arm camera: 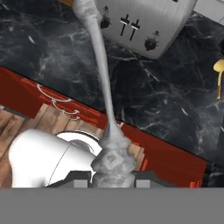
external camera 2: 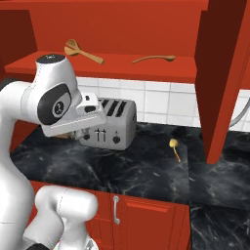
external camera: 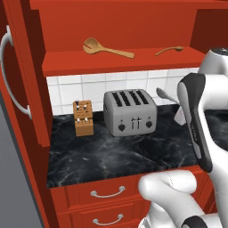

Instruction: Organize the utensils by type. Pick up the wooden spoons from the counter and place them in the open cabinet. Then pick up the metallic utensils from the counter and place them in the open drawer.

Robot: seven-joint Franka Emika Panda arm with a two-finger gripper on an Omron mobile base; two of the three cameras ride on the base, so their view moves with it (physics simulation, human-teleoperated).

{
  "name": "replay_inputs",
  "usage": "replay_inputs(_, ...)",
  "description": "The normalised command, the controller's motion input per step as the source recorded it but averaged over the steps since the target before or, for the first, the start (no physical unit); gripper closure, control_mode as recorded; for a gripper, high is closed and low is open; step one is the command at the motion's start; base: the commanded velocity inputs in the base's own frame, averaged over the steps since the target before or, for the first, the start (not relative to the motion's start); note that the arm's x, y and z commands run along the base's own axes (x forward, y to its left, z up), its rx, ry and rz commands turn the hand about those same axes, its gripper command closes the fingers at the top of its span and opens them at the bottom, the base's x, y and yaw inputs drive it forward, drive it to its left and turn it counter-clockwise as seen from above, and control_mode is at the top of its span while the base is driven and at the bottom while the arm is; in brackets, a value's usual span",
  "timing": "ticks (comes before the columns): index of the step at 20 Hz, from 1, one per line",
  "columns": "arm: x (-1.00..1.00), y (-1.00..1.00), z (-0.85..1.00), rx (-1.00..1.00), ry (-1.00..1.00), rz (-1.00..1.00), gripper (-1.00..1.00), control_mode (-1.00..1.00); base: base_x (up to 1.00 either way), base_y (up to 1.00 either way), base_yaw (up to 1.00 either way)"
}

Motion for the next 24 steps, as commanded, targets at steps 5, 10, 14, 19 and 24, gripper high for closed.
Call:
replay_inputs(5, 0.0, 0.12, 0.06, 0.0, -0.19, 0.15, 1.0, -1.0, 0.0, 0.0, 0.0)
replay_inputs(10, 0.0, 0.05, 0.1, 0.0, -0.15, 0.11, 1.0, -1.0, 0.0, 0.0, 0.0)
replay_inputs(14, 0.0, 0.0, 0.17, 0.0, -0.02, 0.05, 1.0, -1.0, 0.0, 0.0, 0.0)
replay_inputs(19, 0.0, 0.0, 0.23, 0.0, -0.06, 0.05, 1.0, -1.0, 0.0, 0.0, 0.0)
replay_inputs(24, 0.0, 0.04, 0.14, 0.0, -0.09, 0.02, 1.0, -1.0, 0.0, 0.0, 0.0)
